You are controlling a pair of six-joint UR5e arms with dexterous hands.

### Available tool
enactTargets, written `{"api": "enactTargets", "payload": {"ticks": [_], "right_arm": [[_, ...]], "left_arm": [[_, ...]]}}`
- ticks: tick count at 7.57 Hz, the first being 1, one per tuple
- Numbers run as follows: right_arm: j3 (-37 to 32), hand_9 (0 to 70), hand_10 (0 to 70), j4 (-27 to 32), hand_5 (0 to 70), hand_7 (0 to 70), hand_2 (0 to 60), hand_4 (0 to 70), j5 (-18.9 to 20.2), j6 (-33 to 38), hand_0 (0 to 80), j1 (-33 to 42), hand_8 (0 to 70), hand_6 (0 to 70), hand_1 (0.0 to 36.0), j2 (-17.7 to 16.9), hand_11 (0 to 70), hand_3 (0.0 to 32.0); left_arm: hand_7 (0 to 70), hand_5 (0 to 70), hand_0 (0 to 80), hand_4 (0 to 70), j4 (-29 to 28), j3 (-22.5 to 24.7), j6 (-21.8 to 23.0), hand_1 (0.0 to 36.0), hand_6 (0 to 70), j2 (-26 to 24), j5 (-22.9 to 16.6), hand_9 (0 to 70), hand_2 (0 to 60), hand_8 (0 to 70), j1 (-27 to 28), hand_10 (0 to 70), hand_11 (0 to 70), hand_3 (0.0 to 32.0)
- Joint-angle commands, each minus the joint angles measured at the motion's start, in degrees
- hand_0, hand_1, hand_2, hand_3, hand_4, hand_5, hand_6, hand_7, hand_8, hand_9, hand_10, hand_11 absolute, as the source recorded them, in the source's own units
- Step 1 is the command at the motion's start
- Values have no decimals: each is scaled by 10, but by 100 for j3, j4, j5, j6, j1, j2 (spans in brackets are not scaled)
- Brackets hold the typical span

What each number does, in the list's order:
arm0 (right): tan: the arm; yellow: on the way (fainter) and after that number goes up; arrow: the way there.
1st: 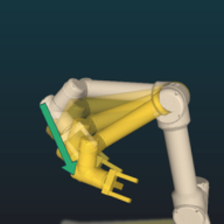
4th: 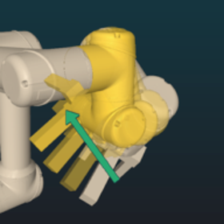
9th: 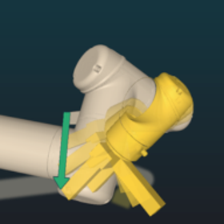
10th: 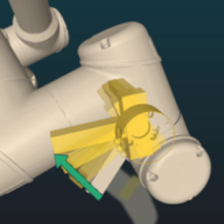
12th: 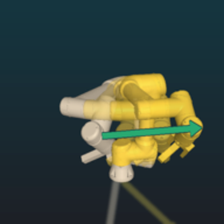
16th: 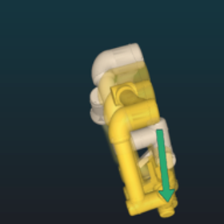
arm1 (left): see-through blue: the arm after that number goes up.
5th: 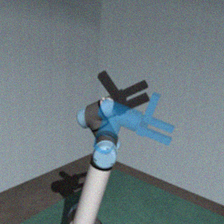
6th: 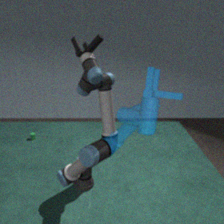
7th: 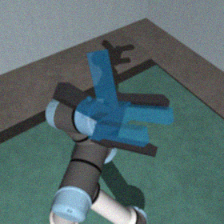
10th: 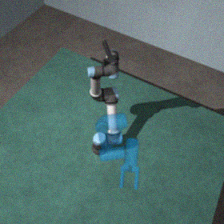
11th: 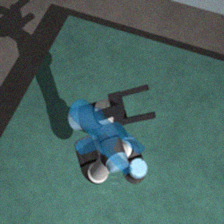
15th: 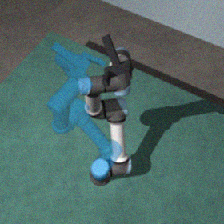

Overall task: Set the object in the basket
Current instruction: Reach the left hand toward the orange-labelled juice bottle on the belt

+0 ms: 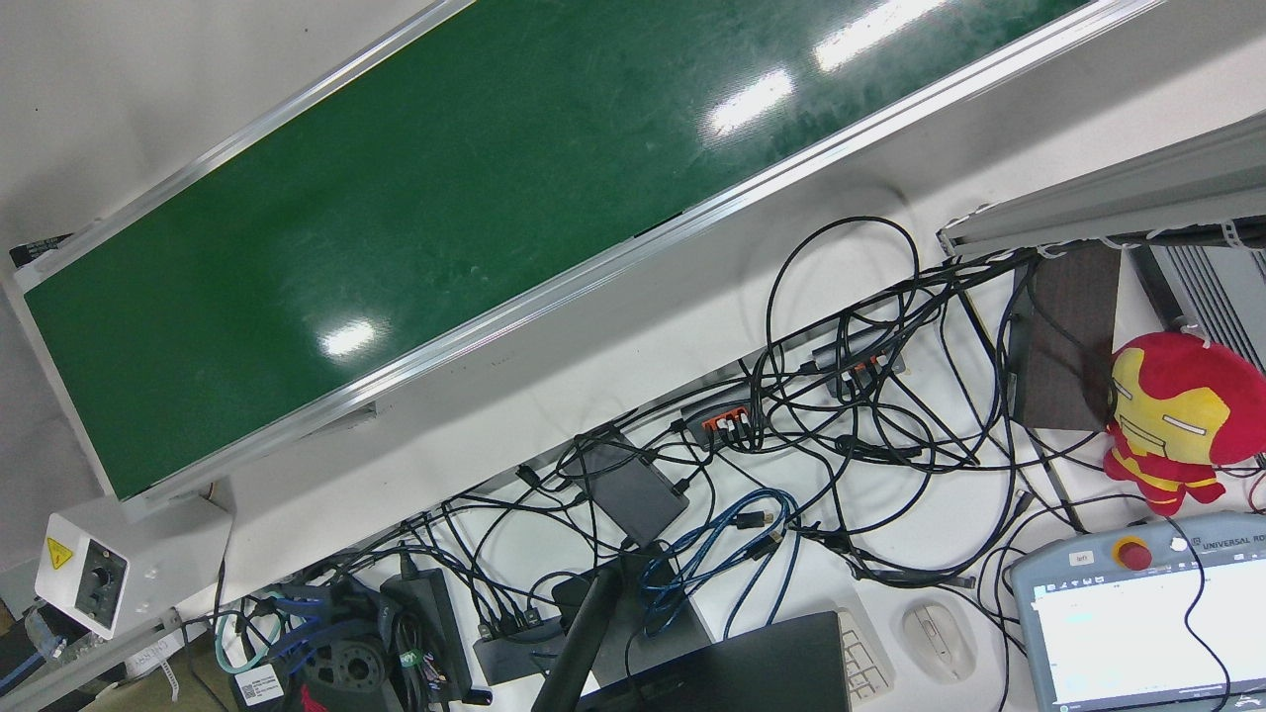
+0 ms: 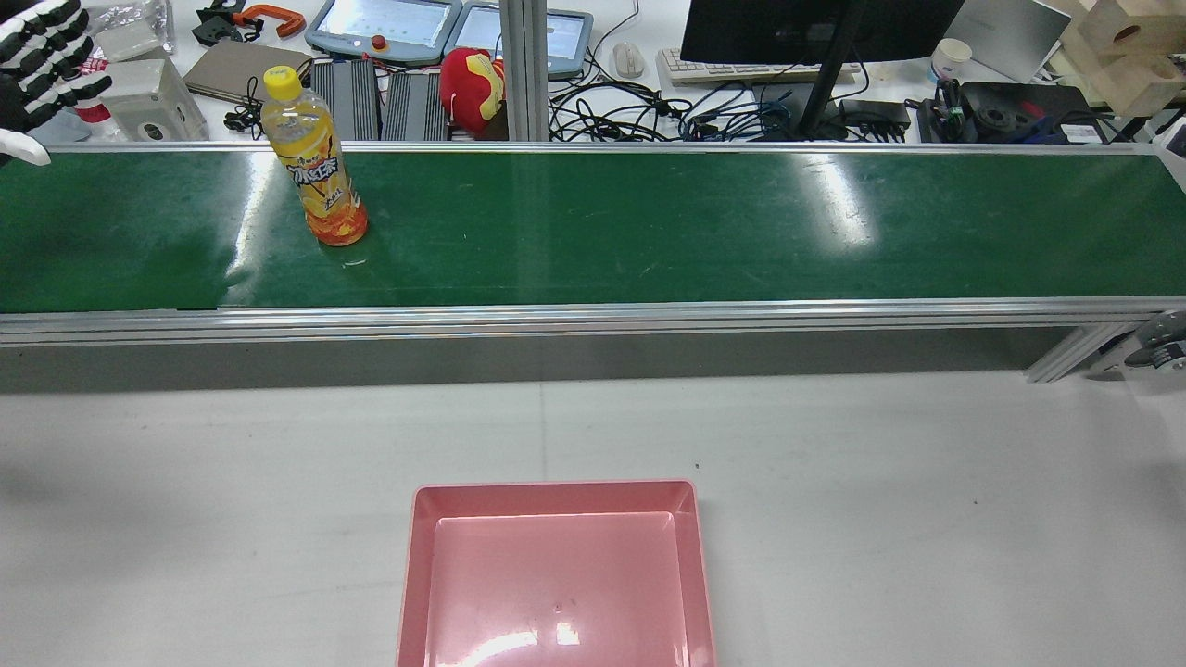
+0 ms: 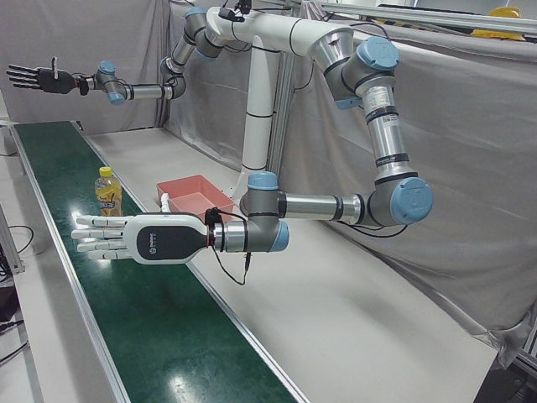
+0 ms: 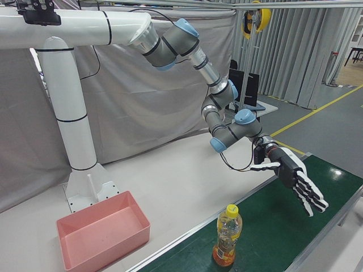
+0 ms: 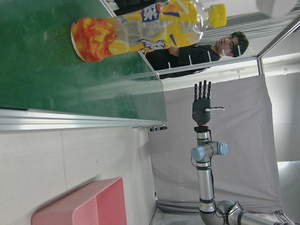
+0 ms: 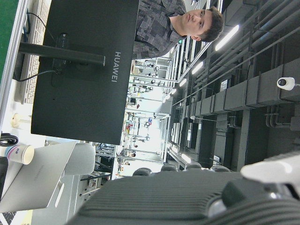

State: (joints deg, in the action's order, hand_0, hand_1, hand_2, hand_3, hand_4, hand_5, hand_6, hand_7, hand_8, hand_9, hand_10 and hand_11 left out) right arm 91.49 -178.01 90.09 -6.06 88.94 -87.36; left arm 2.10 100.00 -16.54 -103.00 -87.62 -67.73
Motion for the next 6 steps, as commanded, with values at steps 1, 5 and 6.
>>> {"api": "enactTargets", "payload": {"ticks": [1,5,6], "right_arm": [[0,0,0,-6,0,0,0,0,0,0,0,0,0,0,0,0,0,0],[9,0,0,-6,0,0,0,0,0,0,0,0,0,0,0,0,0,0],[9,0,0,-6,0,0,0,0,0,0,0,0,0,0,0,0,0,0]], "left_arm": [[5,110,716,39,133,116,2,185,0,-10,611,0,0,0,619,66,127,26],[5,114,742,19,344,231,-42,182,0,-80,1712,0,0,0,1699,57,115,38],[0,97,751,0,449,205,-42,149,0,-271,1713,0,0,0,1789,27,71,58]]}}
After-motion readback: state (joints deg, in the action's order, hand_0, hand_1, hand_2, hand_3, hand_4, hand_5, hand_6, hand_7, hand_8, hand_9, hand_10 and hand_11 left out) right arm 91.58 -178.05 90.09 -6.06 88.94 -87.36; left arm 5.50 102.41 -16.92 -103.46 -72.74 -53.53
